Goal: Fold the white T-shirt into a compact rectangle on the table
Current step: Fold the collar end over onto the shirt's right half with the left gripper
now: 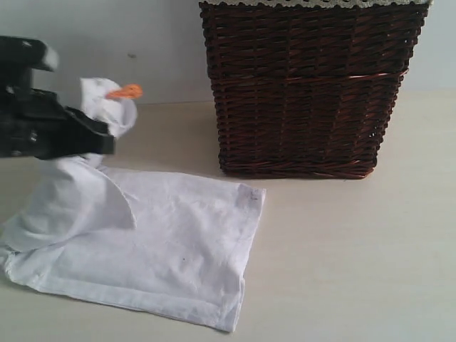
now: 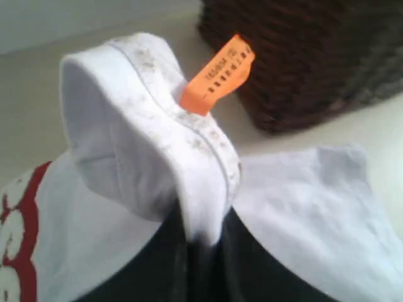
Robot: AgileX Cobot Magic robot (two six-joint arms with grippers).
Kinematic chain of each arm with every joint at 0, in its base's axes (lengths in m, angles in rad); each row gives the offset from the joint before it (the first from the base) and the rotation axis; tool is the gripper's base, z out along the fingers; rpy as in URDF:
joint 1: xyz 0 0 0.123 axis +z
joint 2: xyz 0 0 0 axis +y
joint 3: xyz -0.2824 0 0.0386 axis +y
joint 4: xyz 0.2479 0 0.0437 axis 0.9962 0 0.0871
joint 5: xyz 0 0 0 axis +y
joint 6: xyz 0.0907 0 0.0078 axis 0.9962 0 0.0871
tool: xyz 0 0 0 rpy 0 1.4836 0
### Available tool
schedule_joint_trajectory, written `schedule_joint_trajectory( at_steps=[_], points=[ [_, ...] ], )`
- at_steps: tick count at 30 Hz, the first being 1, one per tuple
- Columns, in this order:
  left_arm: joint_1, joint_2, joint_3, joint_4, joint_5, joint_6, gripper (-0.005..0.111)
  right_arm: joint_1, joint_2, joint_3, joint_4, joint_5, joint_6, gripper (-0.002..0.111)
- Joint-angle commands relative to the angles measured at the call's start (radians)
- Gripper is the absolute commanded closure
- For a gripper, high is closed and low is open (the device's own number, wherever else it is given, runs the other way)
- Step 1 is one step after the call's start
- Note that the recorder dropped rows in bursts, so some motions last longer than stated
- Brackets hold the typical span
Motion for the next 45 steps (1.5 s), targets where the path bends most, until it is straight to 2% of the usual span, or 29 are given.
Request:
schedule_joint_trajectory(
  at_steps=[1, 3, 6, 10, 12, 15, 16, 19, 20, 22, 25, 29, 32, 37, 42, 45],
  points=[
    [-0.296, 0.097, 0.003, -0.009, -0.053, -0.024, 0.107, 0.003, -0.006, 0.005, 0.001, -0.011, -0.003, 0.101],
    [-0.38, 0.158, 0.001, -0.009, -0.047, -0.063, 0.107, 0.003, -0.006, 0.005, 0.001, -0.011, -0.003, 0.101],
    [-0.449, 0.21, -0.019, -0.009, -0.037, -0.095, 0.107, 0.003, -0.006, 0.005, 0.001, -0.011, -0.001, 0.101],
    [-0.471, 0.25, -0.06, -0.009, 0.062, -0.095, 0.105, 0.003, -0.006, 0.005, 0.001, -0.011, -0.002, 0.101],
    [-0.471, 0.261, -0.081, -0.009, 0.168, -0.069, 0.098, 0.003, -0.006, 0.005, 0.001, -0.011, -0.002, 0.101],
    [-0.471, 0.283, -0.11, -0.009, 0.318, -0.046, 0.075, 0.003, -0.006, 0.005, 0.001, -0.011, -0.001, 0.101],
    [-0.471, 0.291, -0.116, -0.009, 0.355, -0.046, 0.064, 0.003, -0.006, 0.005, 0.001, -0.011, -0.001, 0.101],
    [-0.483, 0.293, -0.121, -0.009, 0.379, -0.048, 0.028, 0.003, -0.006, 0.005, 0.001, -0.011, -0.001, 0.101],
    [-0.484, 0.293, -0.122, -0.009, 0.376, -0.048, 0.019, 0.003, -0.006, 0.005, 0.001, -0.011, -0.001, 0.101],
    [-0.484, 0.277, -0.122, -0.009, 0.336, -0.048, 0.013, 0.003, -0.006, 0.005, 0.001, -0.011, -0.003, 0.101],
    [-0.462, 0.22, -0.122, 0.009, 0.191, -0.046, 0.017, 0.003, -0.006, 0.005, 0.001, -0.011, -0.003, 0.101],
    [-0.434, 0.17, -0.116, 0.186, 0.045, -0.042, 0.033, 0.003, -0.006, 0.005, 0.001, -0.011, -0.001, 0.101],
    [-0.428, 0.162, -0.07, 0.243, 0.053, -0.046, 0.046, 0.003, -0.006, 0.005, 0.001, -0.011, -0.001, 0.101],
    [-0.428, 0.206, -0.02, 0.177, 0.185, -0.046, 0.068, 0.003, -0.006, 0.005, 0.001, -0.011, -0.001, 0.101],
    [-0.426, 0.302, -0.033, 0.075, 0.114, 0.034, 0.104, 0.003, -0.006, 0.005, 0.001, -0.011, -0.001, 0.101],
    [-0.412, 0.332, -0.061, 0.072, 0.065, 0.043, 0.107, 0.003, -0.006, 0.005, 0.001, -0.011, -0.001, 0.101]
  ],
)
